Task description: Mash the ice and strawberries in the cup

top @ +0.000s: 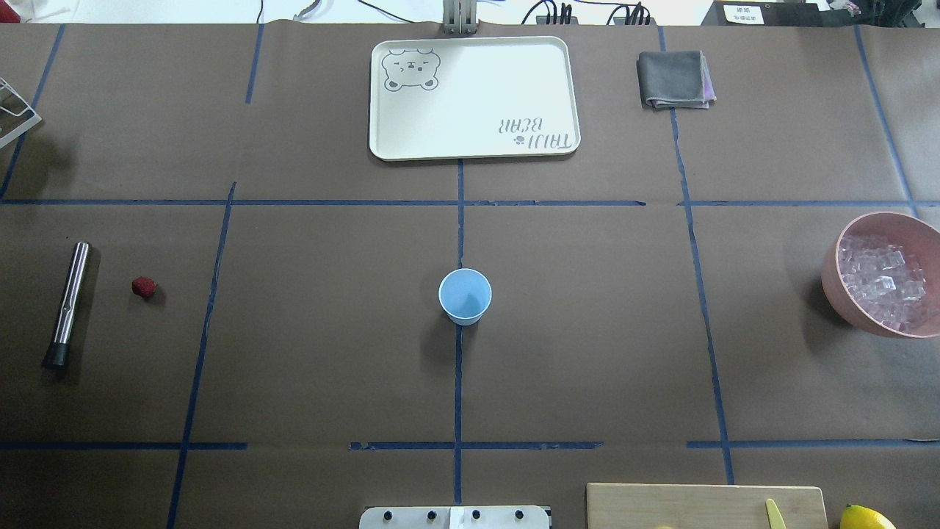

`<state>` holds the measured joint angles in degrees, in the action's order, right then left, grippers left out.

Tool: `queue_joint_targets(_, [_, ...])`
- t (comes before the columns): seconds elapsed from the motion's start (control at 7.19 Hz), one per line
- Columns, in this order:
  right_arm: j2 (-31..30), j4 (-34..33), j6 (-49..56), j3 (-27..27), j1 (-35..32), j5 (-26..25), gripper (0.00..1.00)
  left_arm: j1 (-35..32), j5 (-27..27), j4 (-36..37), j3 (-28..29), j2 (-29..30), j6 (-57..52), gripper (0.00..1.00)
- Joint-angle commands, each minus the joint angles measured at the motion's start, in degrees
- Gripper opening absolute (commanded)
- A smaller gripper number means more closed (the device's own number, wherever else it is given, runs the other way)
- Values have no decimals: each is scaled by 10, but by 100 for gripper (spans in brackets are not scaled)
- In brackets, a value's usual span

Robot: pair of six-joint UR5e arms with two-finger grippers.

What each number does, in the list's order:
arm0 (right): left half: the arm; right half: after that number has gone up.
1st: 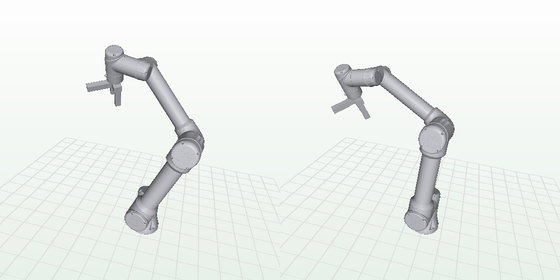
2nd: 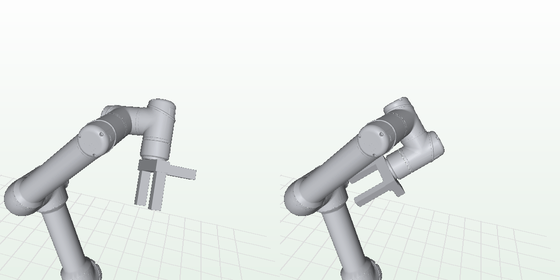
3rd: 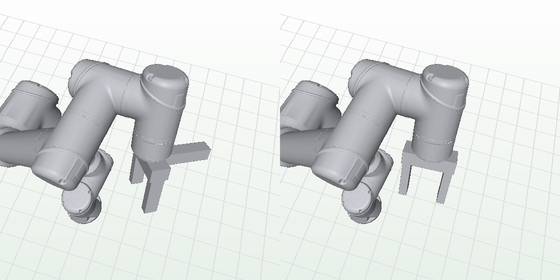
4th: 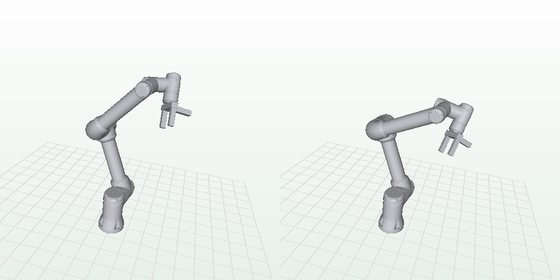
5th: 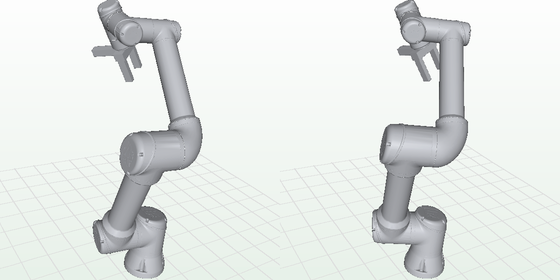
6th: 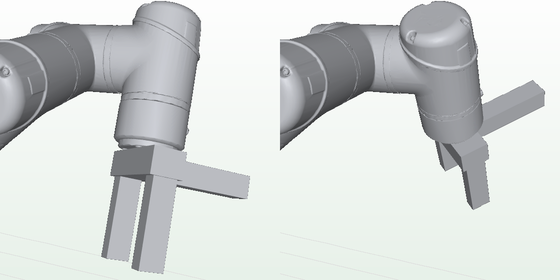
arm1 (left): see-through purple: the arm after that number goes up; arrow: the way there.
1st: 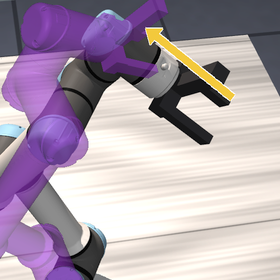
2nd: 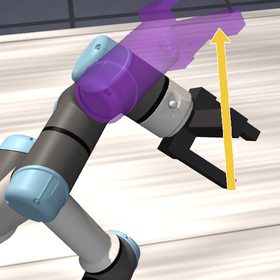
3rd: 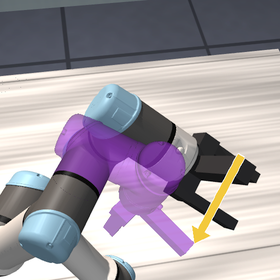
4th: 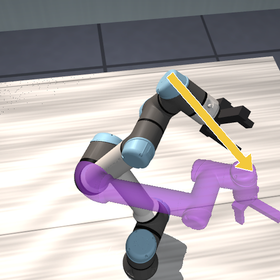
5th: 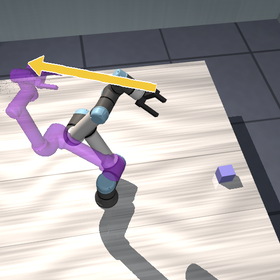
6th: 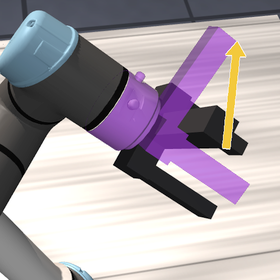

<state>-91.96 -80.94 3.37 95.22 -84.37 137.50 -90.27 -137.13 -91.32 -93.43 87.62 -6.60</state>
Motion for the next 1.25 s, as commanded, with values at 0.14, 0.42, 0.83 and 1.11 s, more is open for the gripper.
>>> queue_joint_targets(0.14, [9,121,-237,18,101,-13,100,0,-1,0,-2,-1,0,100])
queue_joint_targets(0.42, [-16,183,-291,16,145,-63,96,0,-1,0,-1,-2,0,100])
queue_joint_targets(0.83, [-35,184,-287,14,159,-65,90,0,-1,-2,0,-3,0,100])
queue_joint_targets(1.11, [-45,184,-269,14,168,-77,87,0,-1,-2,1,-3,0,100])
